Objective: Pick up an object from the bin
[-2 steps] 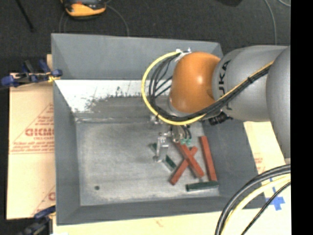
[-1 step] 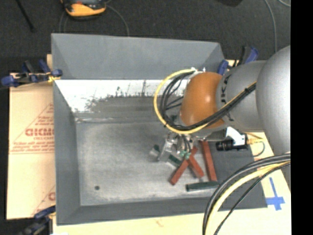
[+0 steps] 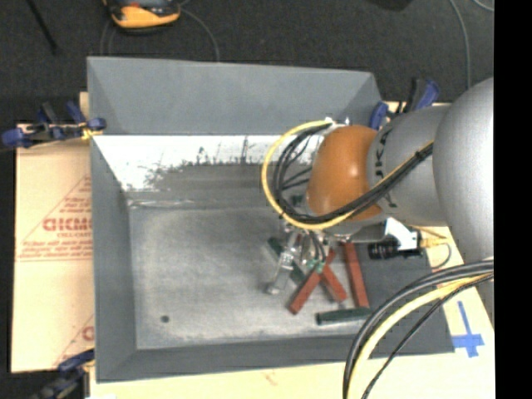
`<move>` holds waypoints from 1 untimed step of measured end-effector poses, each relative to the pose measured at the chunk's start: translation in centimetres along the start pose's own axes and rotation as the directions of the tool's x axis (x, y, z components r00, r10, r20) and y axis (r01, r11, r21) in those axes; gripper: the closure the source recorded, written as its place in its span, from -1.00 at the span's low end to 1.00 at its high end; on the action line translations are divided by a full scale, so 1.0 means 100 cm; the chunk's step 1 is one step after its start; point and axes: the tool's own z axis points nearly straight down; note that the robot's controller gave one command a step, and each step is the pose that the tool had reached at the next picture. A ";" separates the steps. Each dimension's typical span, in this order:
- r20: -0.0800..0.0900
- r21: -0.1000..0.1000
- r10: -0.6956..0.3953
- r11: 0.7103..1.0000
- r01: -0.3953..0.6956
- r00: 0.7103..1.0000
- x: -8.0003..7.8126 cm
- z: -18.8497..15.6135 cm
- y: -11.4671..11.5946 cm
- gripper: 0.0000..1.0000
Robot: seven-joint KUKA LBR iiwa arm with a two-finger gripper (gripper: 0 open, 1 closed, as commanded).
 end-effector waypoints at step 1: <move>0.000 0.000 0.001 1.000 -0.001 1.000 0.000 0.000 0.000 -1.00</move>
Offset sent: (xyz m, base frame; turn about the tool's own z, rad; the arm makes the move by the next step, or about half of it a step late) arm 0.0031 -0.0615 -0.0018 0.2049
